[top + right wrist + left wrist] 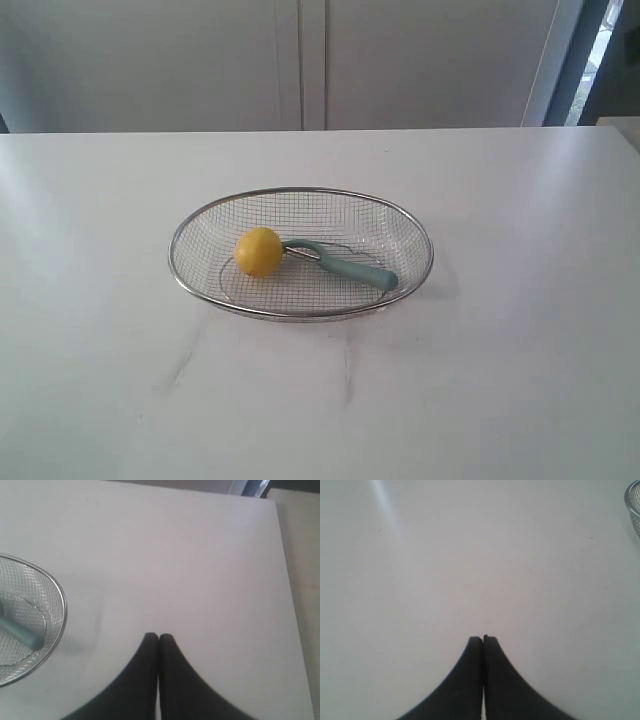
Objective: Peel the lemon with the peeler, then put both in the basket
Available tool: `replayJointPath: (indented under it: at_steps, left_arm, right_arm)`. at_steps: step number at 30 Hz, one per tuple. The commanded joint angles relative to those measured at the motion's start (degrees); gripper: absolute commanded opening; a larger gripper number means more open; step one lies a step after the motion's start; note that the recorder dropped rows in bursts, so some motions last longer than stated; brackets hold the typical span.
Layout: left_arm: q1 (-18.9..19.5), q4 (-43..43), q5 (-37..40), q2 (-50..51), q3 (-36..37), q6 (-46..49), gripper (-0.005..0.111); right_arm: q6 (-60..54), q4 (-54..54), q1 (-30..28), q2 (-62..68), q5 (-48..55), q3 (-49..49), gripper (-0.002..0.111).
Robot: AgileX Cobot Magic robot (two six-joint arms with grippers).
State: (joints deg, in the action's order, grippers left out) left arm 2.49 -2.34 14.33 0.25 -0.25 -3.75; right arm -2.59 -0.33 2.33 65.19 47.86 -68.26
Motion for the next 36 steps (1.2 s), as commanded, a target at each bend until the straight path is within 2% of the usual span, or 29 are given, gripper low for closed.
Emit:
replayJointPath:
  at_steps: [1,18,36]
  left_arm:
    - [0.2,0.4,-0.2,-0.3,0.3,0.1,0.000]
    - [0.2,0.4,-0.2,-0.3,0.3,0.1,0.000]
    - [0.2,0.4,-0.2,-0.3,0.3,0.1,0.000]
  right_arm:
    - [-0.4,-1.2,-0.5,-6.1,-2.5,3.0,0.000]
    - [0.0,-2.0,-0.5,-38.0,-2.8,18.4,0.000]
    - [0.0,-1.9,-1.3,-43.4,-2.9,22.3,0.000]
